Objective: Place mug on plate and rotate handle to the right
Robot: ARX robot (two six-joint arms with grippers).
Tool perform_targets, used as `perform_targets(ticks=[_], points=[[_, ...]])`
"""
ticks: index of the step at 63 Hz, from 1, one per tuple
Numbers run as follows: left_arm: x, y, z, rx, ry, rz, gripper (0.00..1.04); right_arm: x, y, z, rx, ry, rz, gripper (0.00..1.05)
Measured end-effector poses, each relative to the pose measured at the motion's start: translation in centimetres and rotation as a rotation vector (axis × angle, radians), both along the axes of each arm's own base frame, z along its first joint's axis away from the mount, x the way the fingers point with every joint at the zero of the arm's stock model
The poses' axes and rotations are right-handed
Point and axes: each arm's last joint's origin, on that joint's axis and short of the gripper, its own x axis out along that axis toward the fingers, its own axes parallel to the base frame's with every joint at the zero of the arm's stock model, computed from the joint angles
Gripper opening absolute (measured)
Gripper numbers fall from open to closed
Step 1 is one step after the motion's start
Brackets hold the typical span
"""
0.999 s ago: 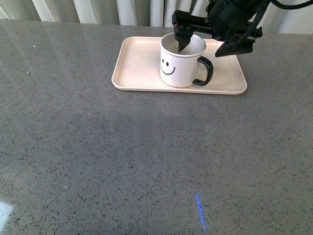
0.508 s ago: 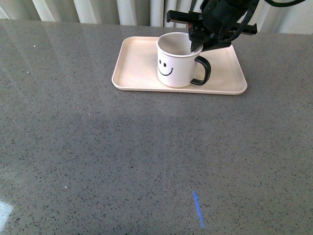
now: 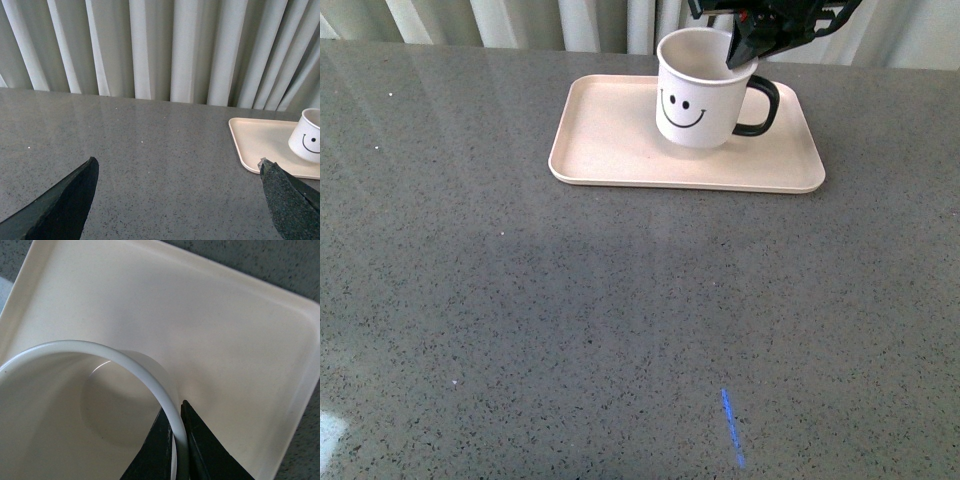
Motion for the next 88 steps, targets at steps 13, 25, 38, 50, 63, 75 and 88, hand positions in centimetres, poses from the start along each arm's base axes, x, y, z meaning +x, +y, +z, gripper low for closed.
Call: perform_targets(ticks=[13,25,38,50,63,75,88], points=[[0.0,0.0,0.0,0.000,0.000,0.000,0.96,1.0,-0.5,0.1,-0.040,-0.016,0.121,0.02],[0.0,0.0,0.0,0.000,0.000,0.000,0.96,1.7,-0.4,-0.8,-0.061,-0.002,0.211,0.02],[0.0,0.0,0.0,0.000,0.000,0.000,0.96,2.5,-0.6,-0.7,-0.070,-0.016,0.286,0.02],[0.0,0.0,0.0,0.000,0.000,0.000,0.96,2.7,-0.5,-0.8,-0.070,-0.019,0.341,0.02],[0.0,0.0,0.0,0.000,0.000,0.000,0.96,2.7,-0.5,-1.7,-0.083,-0.001,0.386,0.02],[0.0,0.0,0.0,0.000,0.000,0.000,0.96,2.8,-0.4,-2.1,-0.090,0.007,0.414,0.02],[0.0,0.0,0.0,0.000,0.000,0.000,0.96,2.8,-0.4,-2.0,-0.098,0.002,0.427,0.02]])
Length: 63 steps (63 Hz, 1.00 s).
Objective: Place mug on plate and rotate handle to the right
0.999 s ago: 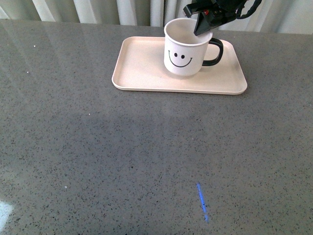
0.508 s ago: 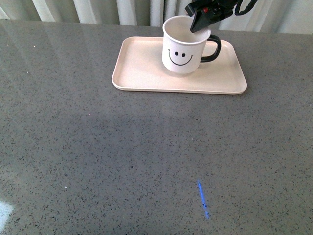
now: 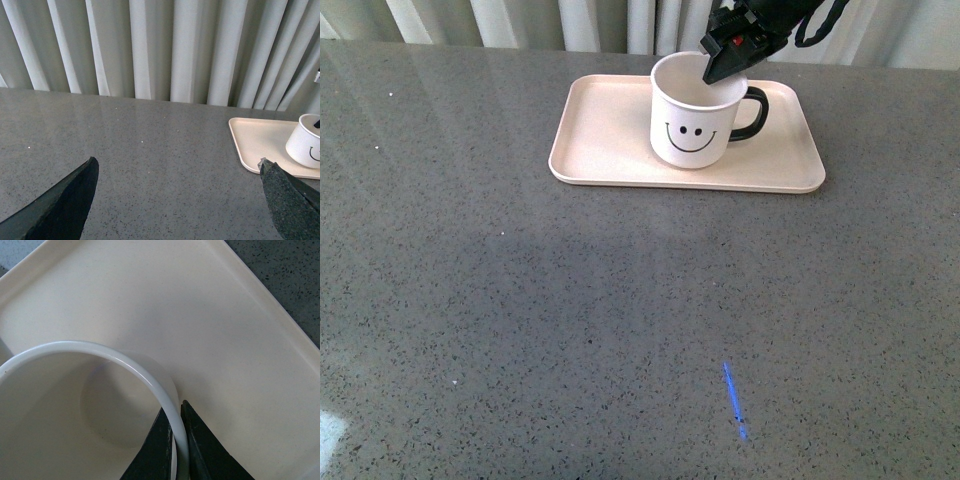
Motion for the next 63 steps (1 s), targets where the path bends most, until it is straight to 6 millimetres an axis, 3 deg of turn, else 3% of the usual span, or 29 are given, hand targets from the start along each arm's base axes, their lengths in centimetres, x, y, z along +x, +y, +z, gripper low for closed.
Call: perform_targets(ticks=[42,63], points=[[0.00,0.00,0.00,0.000,0.000,0.000,0.96,0.09,-0.01,-0.55,-0.030,0.010,0.032,0.02],[0.00,0.00,0.00,0.000,0.000,0.000,0.96,0.20,-0.02,-0.57,-0.045,-0.006,0.044,0.50]])
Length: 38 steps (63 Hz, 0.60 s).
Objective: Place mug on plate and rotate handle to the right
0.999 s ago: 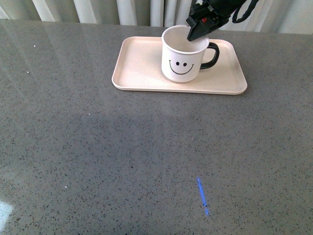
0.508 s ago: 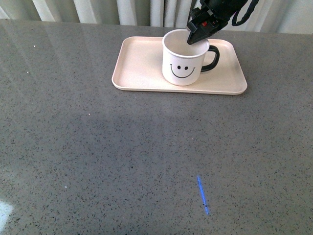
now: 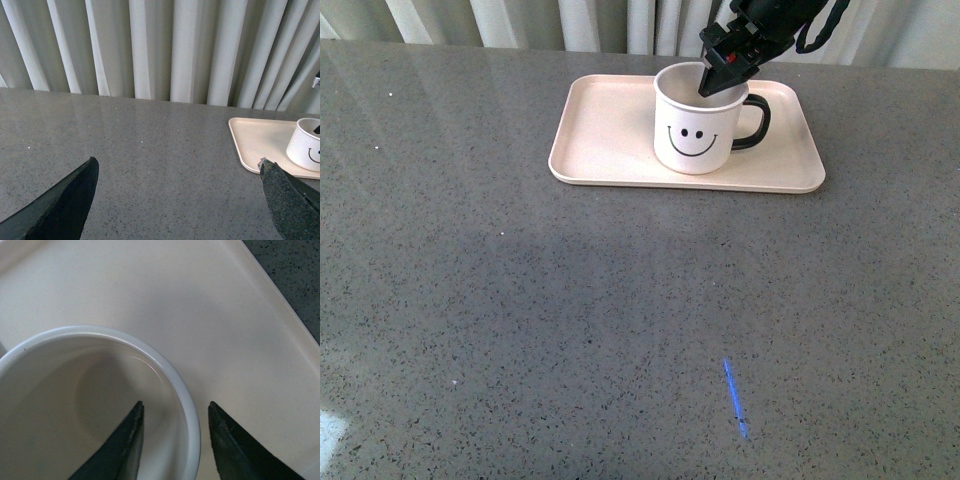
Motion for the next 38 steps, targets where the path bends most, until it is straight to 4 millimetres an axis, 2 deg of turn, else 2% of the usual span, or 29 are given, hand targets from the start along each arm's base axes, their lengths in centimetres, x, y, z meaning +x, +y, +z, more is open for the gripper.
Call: perform_targets(ticks=[21,28,38], points=[[0.0,0.0,0.0,0.000,0.000,0.000,0.96,-0.7,-0.8,0.2,0.070,0.004,0.015,0.96],[0.0,0.0,0.0,0.000,0.000,0.000,0.96,-1.3,-1.6,1.4,0.097,-0.017,0.015,0.95],[0.0,0.0,0.0,0.000,0.000,0.000,0.96,-2.5,-2.8,4.5,0.172,-0.088,0.012,0.96]])
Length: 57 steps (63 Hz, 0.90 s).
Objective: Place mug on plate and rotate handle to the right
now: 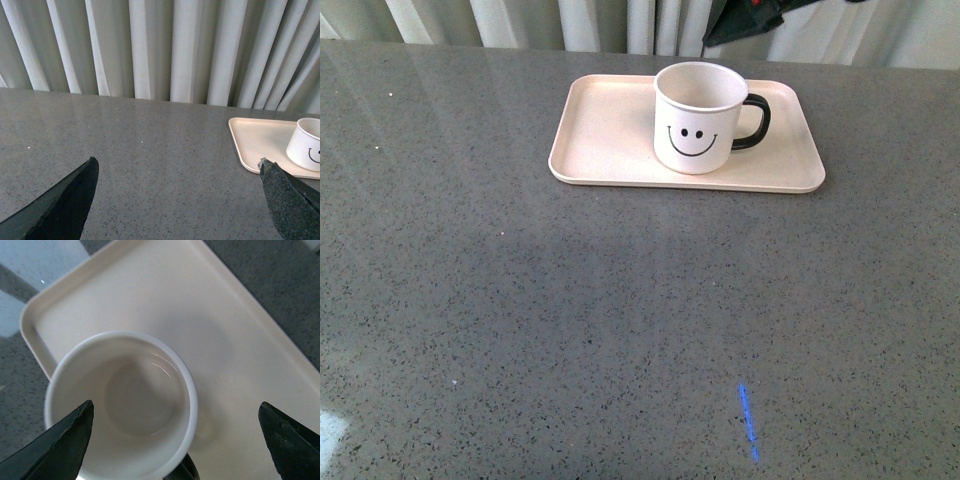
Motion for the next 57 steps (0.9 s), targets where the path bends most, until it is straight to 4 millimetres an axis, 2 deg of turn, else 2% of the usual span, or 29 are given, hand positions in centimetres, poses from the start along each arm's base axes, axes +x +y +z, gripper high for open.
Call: perform_targets(ticks=[6,12,16,21,24,26,30,35,38,49,57], points=[[0.0,0.0,0.0,0.000,0.000,0.000,0.96,-1.5,-0.6,2.3,0.065,-0.065,0.019,0.96],[0.0,0.0,0.0,0.000,0.000,0.000,0.96,-4.3,-0.6,4.0,0.156,-0.116,0.068,0.96],[0.0,0.0,0.0,0.000,0.000,0.000,0.96,-4.8,-0.6,4.8,0.165,-0.128,0.069,0.96],[0.0,0.0,0.0,0.000,0.000,0.000,0.96,-4.8,-0.7,4.6,0.163,-0.124,0.057,0.95],[0.0,0.0,0.0,0.000,0.000,0.000,0.96,-4.9,-0.6,3.6,0.078,-0.261,-0.172,0.87],[0.0,0.0,0.0,0.000,0.000,0.000,0.96,-6.0,-0.7,2.7,0.075,-0.393,-0.386,0.78],[0.0,0.0,0.0,0.000,0.000,0.000,0.96,-9.5,-1.4,1.9,0.193,-0.634,-0.626,0.62],[0.0,0.0,0.0,0.000,0.000,0.000,0.96,-13.9,-2.1,2.0,0.313,-0.771,-0.670,0.45],[0.0,0.0,0.0,0.000,0.000,0.000,0.96,-16.1,-2.3,1.8,0.342,-0.796,-0.677,0.34],[0.0,0.0,0.0,0.000,0.000,0.000,0.96,-21.1,-3.2,-1.1,0.345,-0.739,-0.681,0.04],[0.0,0.0,0.0,0.000,0.000,0.000,0.96,-24.0,-3.5,-1.9,0.343,-0.732,-0.693,0.02]])
